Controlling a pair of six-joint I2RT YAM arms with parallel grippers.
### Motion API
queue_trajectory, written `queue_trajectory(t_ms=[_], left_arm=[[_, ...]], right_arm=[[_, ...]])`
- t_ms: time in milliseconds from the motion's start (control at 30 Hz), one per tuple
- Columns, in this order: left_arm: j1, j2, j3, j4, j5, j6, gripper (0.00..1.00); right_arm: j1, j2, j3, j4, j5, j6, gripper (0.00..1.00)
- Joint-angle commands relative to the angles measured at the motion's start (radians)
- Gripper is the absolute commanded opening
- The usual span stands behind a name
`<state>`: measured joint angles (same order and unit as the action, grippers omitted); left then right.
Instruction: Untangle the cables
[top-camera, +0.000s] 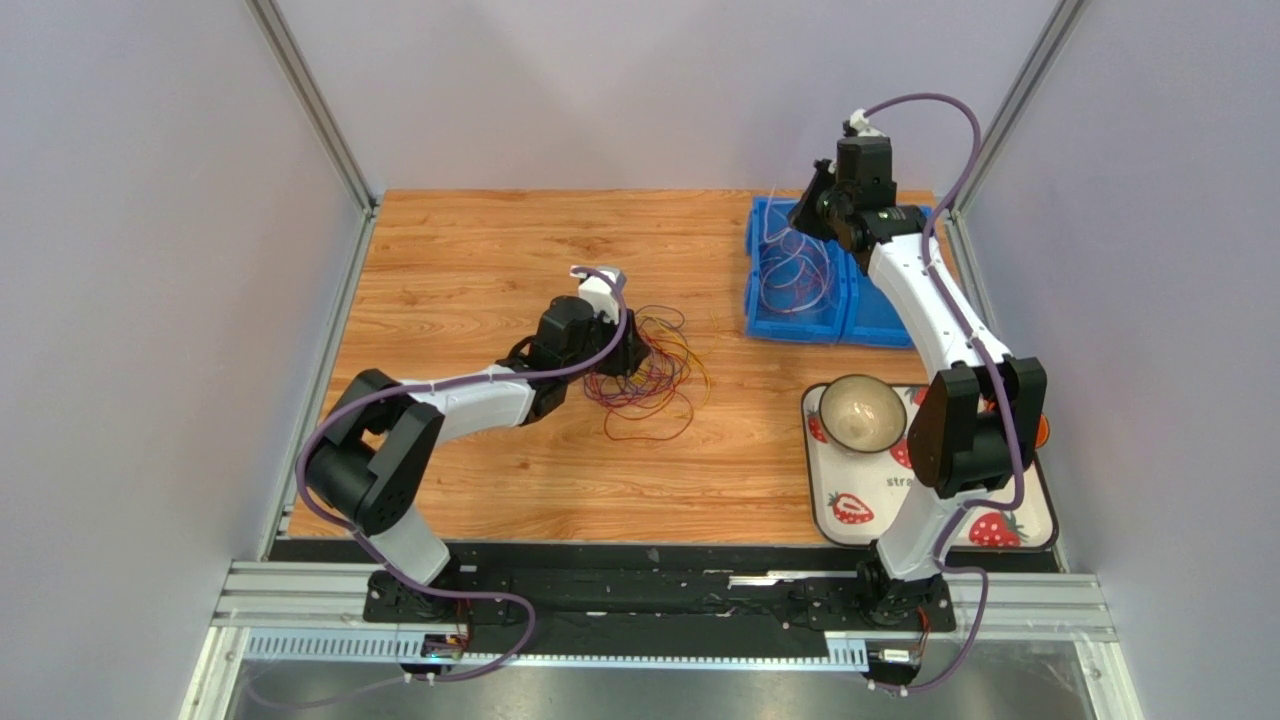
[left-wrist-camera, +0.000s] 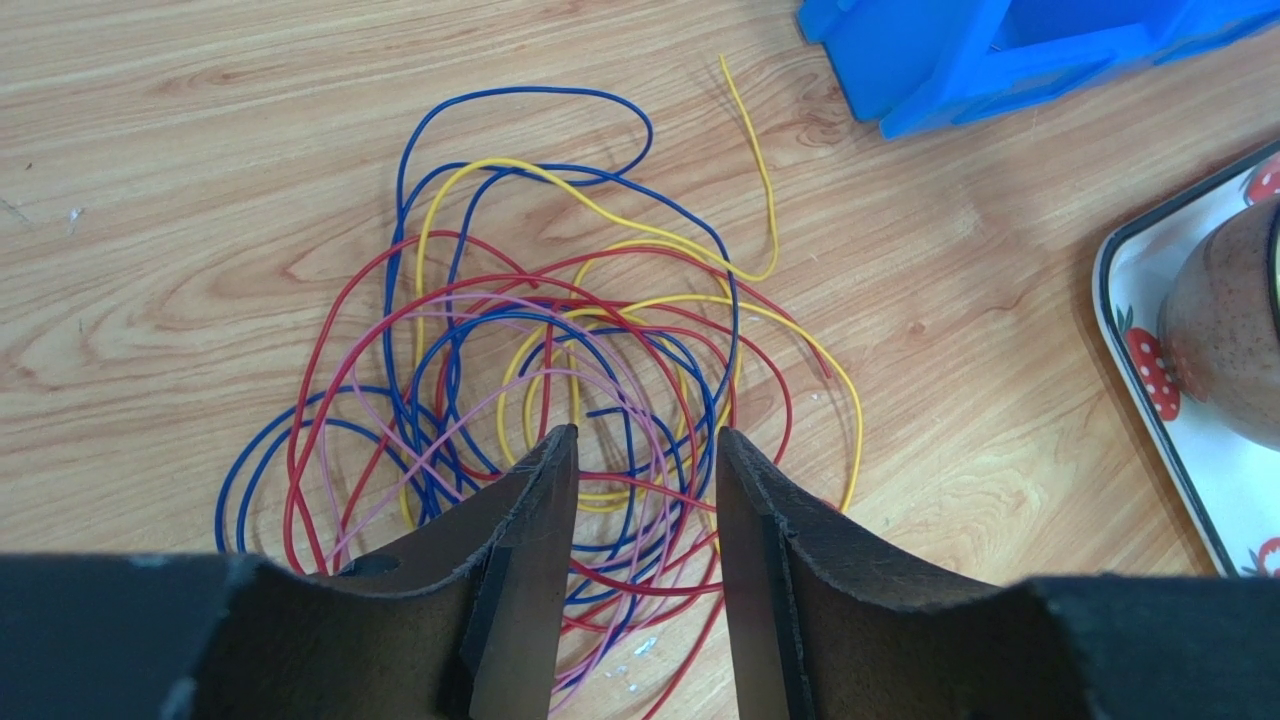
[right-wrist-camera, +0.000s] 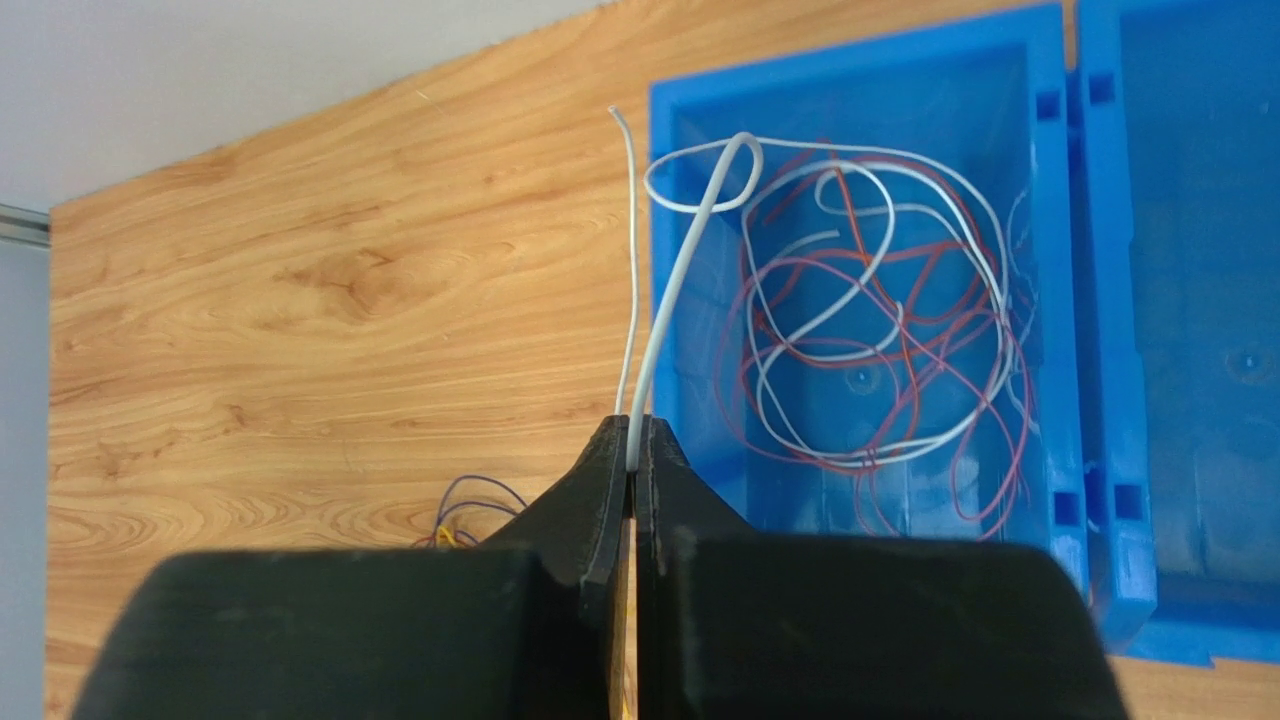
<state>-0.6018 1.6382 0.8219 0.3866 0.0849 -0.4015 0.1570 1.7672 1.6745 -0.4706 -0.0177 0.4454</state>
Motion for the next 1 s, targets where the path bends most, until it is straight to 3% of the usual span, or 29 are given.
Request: queue_trajectory(t_ms=[0,433,600,633,667,733,767,867,967], left_arm=[[-0.003,-0.023,0.006,0.044,0.004,0.02,0.47],[-0.001,-0.02,0.01,0.037,0.003,0.02,0.46],[-0.003,-0.02,0.011,0.038,0.003,0.02,0.46],[-0.001,-0.02,0.011,0.037,0.003,0.021,0.46],[-0.003,-0.021,0.011,0.037,0.003,0.021,0.46],[-0.003,-0.023,0.01,0.037,0.001,0.02,0.46],[-0.001,-0.023,0.008,0.037,0.001,0.02,0.46],[-0.003,-0.025,0.006,0.038,0.001,0.018,0.46],[-0.001,-0.031,0.003,0.038,0.001,0.016,0.45]], right_arm=[[-0.027,0.02,-0.051,0.055,0.01,0.03,0.0],[-0.034,0.149,-0.078,-0.023,0.188,0.038,0.0],[-0.033,0.164,-0.07,-0.03,0.125,0.024,0.01],[-0.034,0.161,-0.068,-0.037,0.116,0.024,0.04],[-0.033,0.153,-0.067,-0.042,0.105,0.023,0.16],[-0.031,0.137,-0.07,-0.051,0.113,0.019,0.29],[-0.028,0.117,-0.07,-0.059,0.12,0.018,0.4],[-0.025,0.074,-0.078,-0.08,0.127,0.016,0.5],[-0.013,0.003,-0.091,-0.102,0.139,0.012,0.52]])
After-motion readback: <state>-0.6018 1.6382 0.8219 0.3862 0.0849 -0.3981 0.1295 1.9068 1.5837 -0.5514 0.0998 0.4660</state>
